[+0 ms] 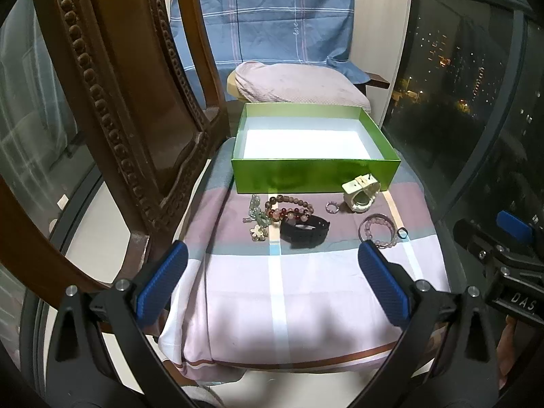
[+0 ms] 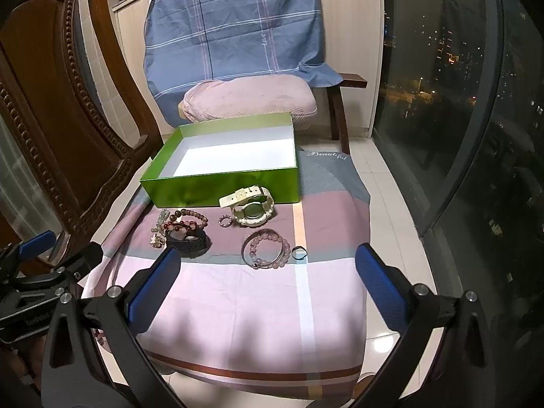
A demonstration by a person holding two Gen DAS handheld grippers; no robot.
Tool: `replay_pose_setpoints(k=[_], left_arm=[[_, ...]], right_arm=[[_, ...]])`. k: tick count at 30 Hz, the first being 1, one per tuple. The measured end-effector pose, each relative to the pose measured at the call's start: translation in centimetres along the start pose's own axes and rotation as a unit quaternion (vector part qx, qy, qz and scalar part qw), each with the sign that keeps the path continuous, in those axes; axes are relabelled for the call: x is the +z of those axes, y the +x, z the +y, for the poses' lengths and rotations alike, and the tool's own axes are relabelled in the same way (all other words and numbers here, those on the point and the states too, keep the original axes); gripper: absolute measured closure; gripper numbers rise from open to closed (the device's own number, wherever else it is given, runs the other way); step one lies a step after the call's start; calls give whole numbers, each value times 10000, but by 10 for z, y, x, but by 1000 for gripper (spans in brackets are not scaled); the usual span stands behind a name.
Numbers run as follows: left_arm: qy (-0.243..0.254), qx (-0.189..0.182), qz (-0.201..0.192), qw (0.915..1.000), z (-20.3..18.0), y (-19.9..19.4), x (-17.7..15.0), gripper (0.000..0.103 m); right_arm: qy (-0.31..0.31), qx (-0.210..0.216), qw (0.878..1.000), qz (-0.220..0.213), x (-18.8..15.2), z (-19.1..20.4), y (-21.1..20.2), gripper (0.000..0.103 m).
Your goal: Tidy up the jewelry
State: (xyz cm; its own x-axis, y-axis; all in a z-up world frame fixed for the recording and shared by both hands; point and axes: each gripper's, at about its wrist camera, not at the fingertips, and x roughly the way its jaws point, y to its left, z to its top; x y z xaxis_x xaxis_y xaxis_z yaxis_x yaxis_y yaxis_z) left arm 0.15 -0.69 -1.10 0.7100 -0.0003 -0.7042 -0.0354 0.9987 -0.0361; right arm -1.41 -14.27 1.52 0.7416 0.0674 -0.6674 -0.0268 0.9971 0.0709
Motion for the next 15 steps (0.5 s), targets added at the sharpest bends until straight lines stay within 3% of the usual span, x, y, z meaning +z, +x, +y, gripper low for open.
replay_pose_setpoints(k=[15], left_arm=[[-18,-7,5,10000,1,1,1,4]], right_arm=[[-6,17,10000,18,-2,-1,0,3]])
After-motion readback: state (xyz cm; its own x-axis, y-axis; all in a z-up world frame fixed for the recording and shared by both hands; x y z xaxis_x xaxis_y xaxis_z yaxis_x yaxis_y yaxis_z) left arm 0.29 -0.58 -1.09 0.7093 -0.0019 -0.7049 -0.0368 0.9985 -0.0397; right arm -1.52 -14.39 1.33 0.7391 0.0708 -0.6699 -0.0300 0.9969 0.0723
